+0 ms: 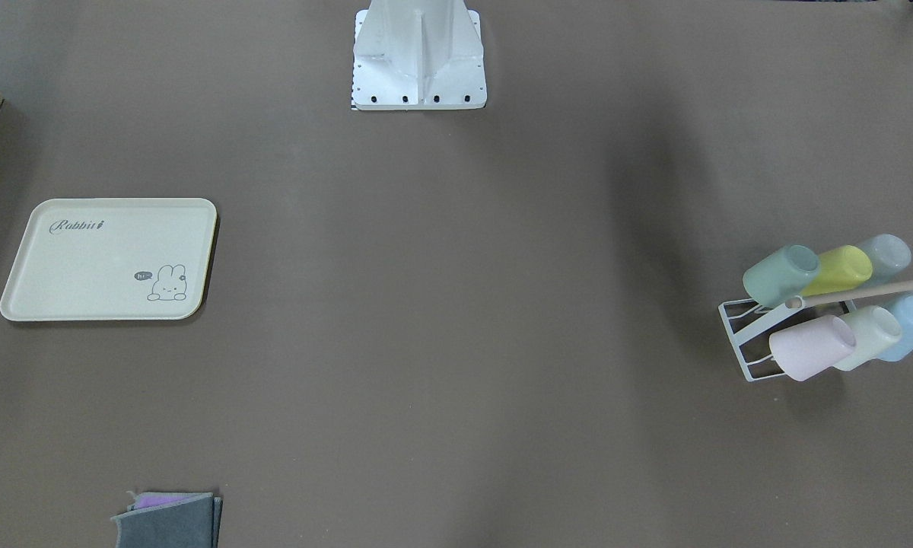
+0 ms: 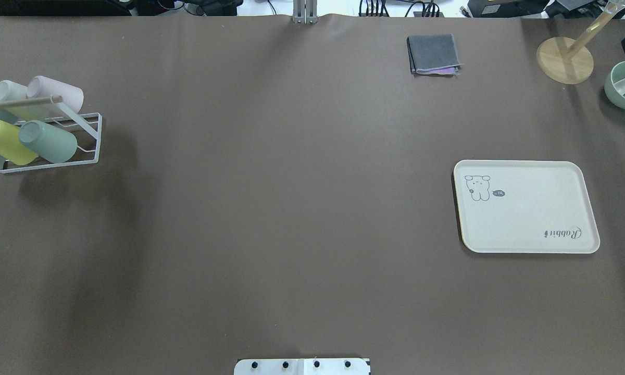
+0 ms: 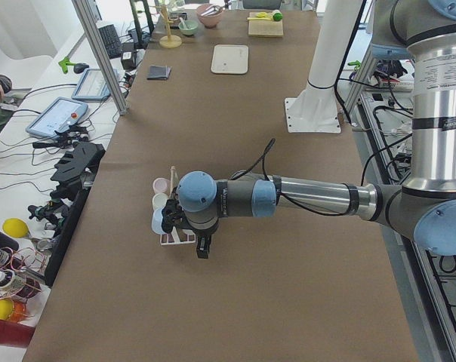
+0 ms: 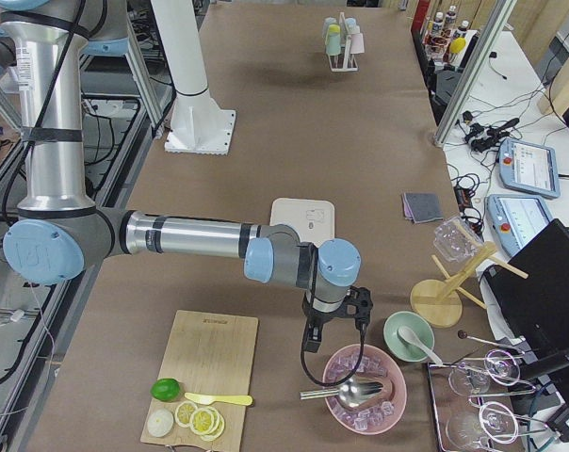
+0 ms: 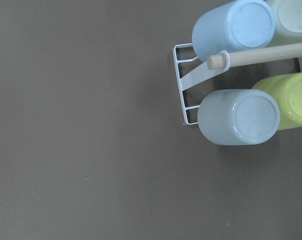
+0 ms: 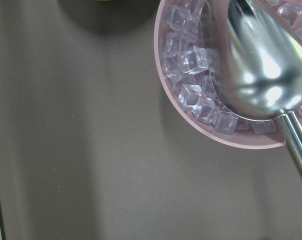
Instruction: Pick up and place green cup on tray
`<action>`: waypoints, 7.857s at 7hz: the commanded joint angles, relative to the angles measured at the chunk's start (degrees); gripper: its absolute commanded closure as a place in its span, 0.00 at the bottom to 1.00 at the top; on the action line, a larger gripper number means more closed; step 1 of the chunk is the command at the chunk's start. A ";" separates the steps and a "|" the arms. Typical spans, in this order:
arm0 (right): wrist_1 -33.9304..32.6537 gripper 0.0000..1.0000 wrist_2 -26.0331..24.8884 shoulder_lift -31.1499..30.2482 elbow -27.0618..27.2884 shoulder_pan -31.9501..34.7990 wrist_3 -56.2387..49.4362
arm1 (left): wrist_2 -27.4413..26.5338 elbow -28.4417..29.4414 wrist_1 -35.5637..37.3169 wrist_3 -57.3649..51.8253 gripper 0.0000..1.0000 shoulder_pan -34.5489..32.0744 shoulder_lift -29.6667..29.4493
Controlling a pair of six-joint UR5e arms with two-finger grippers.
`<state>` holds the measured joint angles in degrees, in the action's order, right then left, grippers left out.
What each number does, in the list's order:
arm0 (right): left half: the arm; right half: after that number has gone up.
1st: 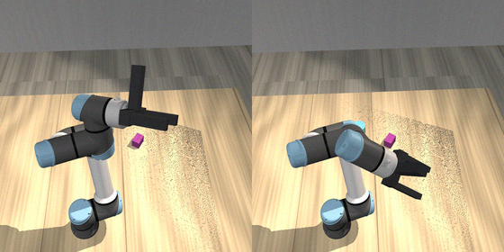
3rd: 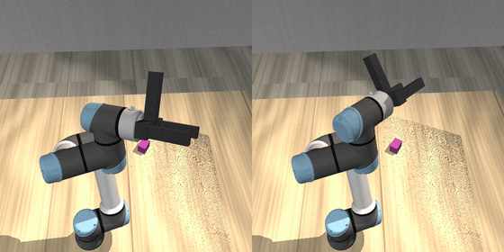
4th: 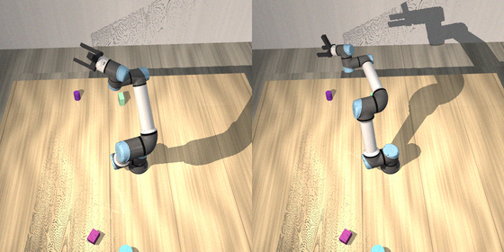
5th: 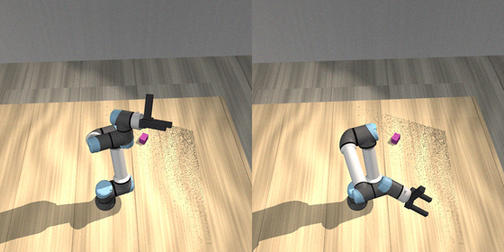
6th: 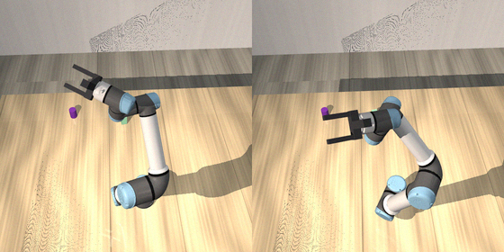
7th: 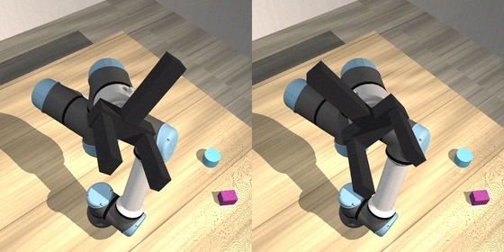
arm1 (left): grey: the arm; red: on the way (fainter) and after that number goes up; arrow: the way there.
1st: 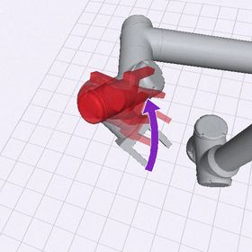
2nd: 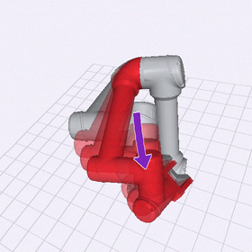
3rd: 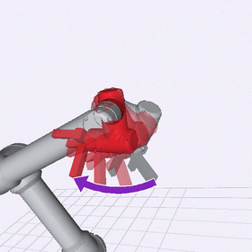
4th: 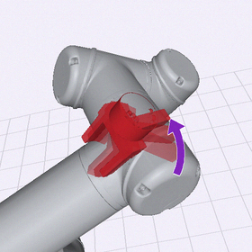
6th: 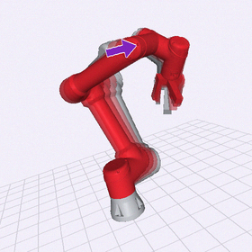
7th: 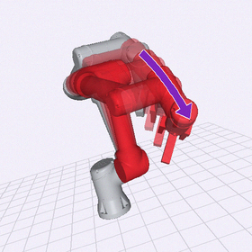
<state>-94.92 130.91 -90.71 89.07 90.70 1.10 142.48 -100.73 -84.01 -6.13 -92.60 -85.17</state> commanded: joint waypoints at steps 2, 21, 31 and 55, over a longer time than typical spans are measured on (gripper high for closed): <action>0.00 0.00 0.05 -0.35 0.05 0.00 0.05 | -0.71 -0.09 -12.47 -4.07 0.01 -0.12 3.87; 31.55 0.00 4.53 2.65 -8.13 -25.22 29.93 | -58.12 -18.54 18.62 -10.55 0.01 41.23 -18.71; 39.38 1.00 3.56 -5.26 -2.95 -30.15 36.87 | -85.51 -10.45 25.30 -31.10 0.01 59.38 -20.65; 24.35 0.34 -2.76 28.77 1.96 -52.82 66.80 | -97.90 4.40 17.39 -32.90 0.37 64.57 -20.47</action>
<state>-70.52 128.94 -59.86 89.32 37.74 64.68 45.49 -96.05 -66.65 -39.02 -28.00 -105.58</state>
